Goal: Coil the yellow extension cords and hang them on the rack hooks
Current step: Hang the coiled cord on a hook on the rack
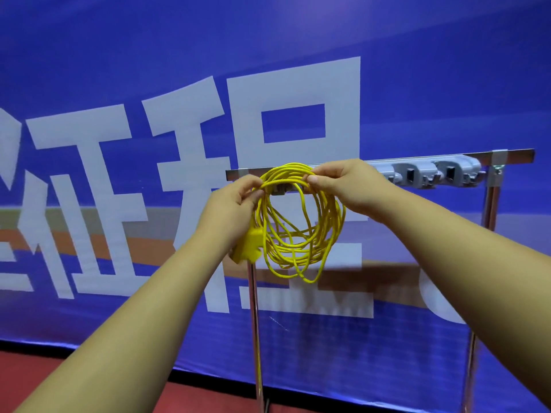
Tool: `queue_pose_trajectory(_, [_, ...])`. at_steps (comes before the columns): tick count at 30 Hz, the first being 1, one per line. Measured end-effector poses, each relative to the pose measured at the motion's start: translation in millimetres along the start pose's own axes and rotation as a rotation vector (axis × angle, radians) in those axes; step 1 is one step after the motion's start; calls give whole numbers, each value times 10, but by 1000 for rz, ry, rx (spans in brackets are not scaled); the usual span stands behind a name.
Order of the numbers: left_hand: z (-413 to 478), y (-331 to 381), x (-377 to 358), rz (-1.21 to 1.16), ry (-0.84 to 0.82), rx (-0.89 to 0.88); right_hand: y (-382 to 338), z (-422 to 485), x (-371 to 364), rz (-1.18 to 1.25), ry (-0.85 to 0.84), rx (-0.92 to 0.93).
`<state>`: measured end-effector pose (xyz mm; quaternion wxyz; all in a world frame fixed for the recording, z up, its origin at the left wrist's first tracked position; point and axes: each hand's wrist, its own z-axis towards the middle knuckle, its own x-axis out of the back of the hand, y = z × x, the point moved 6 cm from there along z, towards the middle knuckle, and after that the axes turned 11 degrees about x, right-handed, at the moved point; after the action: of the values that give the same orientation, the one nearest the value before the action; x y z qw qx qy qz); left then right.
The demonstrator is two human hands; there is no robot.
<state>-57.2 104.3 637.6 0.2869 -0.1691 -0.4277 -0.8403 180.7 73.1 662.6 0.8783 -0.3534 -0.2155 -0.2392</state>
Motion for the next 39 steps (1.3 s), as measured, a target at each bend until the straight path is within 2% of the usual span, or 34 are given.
queue_pose_trajectory(3, [47,215,79,139,1,-175,-11,-2,-9,22,1,-7])
queue_pose_trajectory(5, [103,320,97,170,13,-229,-28,37,-17,-11,41,-14])
queue_pose_trajectory(10, [249,550,94,169,83,-223,-136,113,-80,-63,73,-47])
queue_pose_trajectory(13, [322,658,108,235,107,-198,-174,144,-72,126,152,-117])
queue_pose_trajectory(15, [339,713,95,332,125,-205,-212,149,-115,187,102,-120])
queue_pose_trajectory(19, [320,799,29,518,134,-228,-220,159,-117,-169,7,-69])
queue_pose_trajectory(22, [285,826,-80,568,40,-237,-251,186,-146,-136,25,-46])
queue_pose_trajectory(25, [287,826,-138,507,-41,-210,-267,231,-158,-191,53,-20])
queue_pose_trajectory(28, [402,747,-95,453,-39,-129,-247,285,-149,-194,73,-16])
queue_pose_trajectory(31, [491,635,-24,442,-17,-111,-269,361,-144,-230,57,22])
queue_pose_trajectory(39, [798,492,-31,497,-197,-70,-245,692,-169,-464,-68,147])
